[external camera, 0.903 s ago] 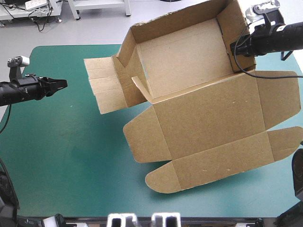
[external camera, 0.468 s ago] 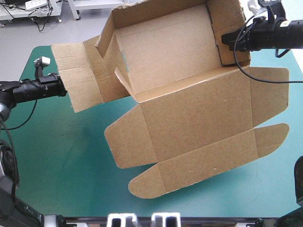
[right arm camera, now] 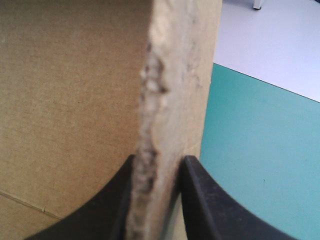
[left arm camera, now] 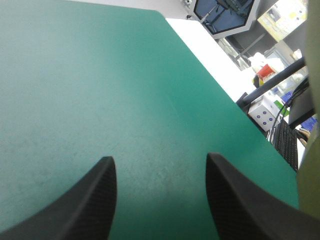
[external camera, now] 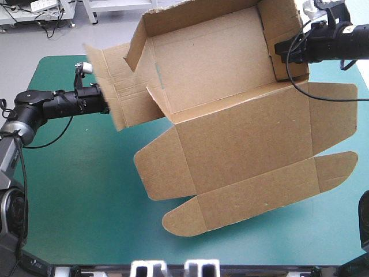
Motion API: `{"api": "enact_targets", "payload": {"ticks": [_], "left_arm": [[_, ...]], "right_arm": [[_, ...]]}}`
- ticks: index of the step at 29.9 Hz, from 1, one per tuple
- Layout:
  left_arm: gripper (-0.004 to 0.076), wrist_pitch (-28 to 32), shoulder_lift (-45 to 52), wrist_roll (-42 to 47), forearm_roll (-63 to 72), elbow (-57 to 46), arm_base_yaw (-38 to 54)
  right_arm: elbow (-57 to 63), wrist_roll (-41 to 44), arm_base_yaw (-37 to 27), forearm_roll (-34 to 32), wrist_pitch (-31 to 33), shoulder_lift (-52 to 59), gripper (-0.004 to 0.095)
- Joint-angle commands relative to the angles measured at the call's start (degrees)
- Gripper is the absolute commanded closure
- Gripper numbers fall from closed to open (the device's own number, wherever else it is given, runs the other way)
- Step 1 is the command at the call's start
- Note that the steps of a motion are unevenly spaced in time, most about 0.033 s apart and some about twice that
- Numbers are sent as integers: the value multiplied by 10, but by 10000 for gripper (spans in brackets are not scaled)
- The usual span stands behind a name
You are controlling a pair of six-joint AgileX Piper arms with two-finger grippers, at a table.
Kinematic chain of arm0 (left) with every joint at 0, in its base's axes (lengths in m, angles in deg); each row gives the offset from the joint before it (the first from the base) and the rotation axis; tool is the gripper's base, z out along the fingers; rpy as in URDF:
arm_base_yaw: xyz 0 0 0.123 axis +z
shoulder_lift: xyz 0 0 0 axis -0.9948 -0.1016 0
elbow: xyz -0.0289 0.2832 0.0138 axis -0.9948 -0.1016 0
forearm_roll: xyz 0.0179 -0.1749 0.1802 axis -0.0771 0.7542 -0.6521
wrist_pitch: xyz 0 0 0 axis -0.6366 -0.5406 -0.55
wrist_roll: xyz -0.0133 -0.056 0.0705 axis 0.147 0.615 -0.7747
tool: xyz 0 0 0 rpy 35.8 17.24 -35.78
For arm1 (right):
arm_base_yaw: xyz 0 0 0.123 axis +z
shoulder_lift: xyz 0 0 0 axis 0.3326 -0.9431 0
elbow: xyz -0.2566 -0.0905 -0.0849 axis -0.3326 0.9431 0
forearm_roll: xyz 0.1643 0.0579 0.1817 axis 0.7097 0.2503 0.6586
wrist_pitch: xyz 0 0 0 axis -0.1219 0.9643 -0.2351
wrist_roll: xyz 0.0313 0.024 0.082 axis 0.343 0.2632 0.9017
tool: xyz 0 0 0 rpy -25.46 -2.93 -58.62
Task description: Fold the box
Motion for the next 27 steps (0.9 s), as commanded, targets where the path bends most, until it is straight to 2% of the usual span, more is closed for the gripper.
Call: {"api": "enact_targets", "payload": {"ticks": [1,10,13,18,27], "left_arm": [[332,-63,67,7,48,15,-15],[332,-63,150,55,24,15,-20],[332,-63,160,68,24,15,-20],[332,-61,173,76,25,15,-30],[332,-61,179,74,68,15,-30]], "right_arm": [[-16,9,-4,20,-3,28,931],[-16,20,11,17,-19,6,932],[-16,20,33,7,-32,-1,931],[-16,40,71,-59,-65,-12,932],[-16,43,86,-55,-84,-25,932]]}}
